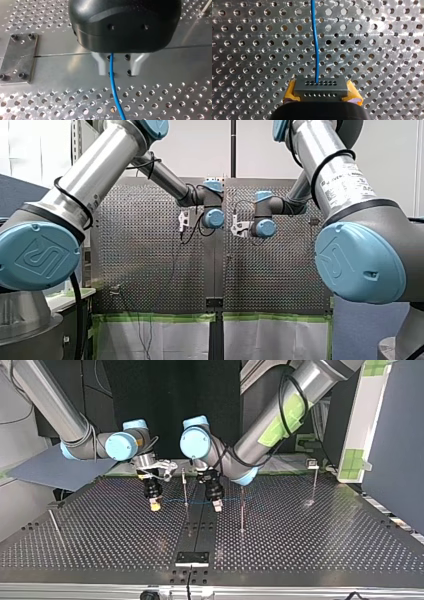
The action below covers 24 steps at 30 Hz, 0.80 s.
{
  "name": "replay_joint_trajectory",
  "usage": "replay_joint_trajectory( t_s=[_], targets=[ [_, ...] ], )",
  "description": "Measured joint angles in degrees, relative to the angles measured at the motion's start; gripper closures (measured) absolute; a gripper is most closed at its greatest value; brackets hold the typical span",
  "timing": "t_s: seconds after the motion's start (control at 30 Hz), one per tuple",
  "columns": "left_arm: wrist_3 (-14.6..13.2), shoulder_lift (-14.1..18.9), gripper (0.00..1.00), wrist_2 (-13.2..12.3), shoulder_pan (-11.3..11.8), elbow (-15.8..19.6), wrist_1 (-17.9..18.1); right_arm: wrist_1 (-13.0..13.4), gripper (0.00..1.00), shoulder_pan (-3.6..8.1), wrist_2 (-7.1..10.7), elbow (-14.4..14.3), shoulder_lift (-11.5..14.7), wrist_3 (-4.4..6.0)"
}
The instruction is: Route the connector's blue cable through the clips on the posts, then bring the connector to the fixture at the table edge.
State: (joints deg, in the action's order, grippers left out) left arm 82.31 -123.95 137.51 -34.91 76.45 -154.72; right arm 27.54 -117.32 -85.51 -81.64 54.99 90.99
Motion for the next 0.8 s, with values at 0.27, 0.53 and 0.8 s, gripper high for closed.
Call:
replay_joint_trajectory(
  t_s=[0.27, 0.53, 0.8],
  targets=[
    [1.6, 0.0, 1.00, -1.1, 0.0, 0.0, 0.4, -0.1, 1.00, 0.02, 0.01, 0.0, 0.0, 0.00],
    [2.4, 0.0, 1.00, -1.0, 0.1, 0.0, 0.0, -0.3, 1.00, 0.02, -0.01, 0.0, 0.0, -0.01],
    [2.5, 0.0, 1.00, 0.2, -0.2, 0.7, -0.5, -2.2, 1.00, 0.02, -0.36, -0.2, 0.0, -0.11]
  ],
)
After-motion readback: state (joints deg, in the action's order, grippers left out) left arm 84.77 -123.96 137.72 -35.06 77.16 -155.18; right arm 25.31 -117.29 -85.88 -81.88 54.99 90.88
